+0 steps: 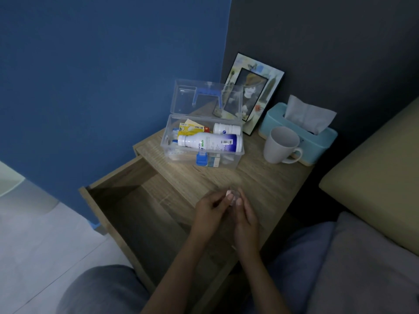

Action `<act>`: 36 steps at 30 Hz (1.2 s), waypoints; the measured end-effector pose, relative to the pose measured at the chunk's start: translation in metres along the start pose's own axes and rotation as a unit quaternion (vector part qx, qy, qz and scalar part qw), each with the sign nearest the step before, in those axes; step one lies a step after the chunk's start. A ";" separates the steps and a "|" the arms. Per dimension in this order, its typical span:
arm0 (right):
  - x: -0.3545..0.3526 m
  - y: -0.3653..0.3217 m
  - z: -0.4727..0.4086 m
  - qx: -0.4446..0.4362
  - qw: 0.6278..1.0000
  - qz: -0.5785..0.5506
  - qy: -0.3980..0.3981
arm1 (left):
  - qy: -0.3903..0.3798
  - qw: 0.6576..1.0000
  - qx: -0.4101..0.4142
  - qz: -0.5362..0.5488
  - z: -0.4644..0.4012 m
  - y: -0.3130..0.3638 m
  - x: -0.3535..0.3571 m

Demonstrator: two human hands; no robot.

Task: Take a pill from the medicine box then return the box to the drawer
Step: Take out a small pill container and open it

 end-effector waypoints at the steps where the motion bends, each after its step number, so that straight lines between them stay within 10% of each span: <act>1: -0.001 -0.001 -0.001 -0.004 1.000 -0.005 0.001 | 0.000 0.999 -0.018 0.031 0.000 -0.004 0.000; 17: -0.011 0.005 -0.013 0.018 0.999 0.011 0.039 | 0.023 0.996 -0.064 0.059 -0.005 -0.023 -0.005; 36: -0.017 0.010 -0.026 -0.020 0.955 0.293 0.031 | 0.041 0.969 0.006 -0.243 -0.018 -0.005 -0.003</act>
Point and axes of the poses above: each hand's wrist, its own z-axis away from the middle knuckle, its own x-axis out of the palm, y = z × x, the point moved 10 cm from there along -z, towards the middle knuckle, and after that the axes turned 13 degrees about z, right-handed, at the moved point
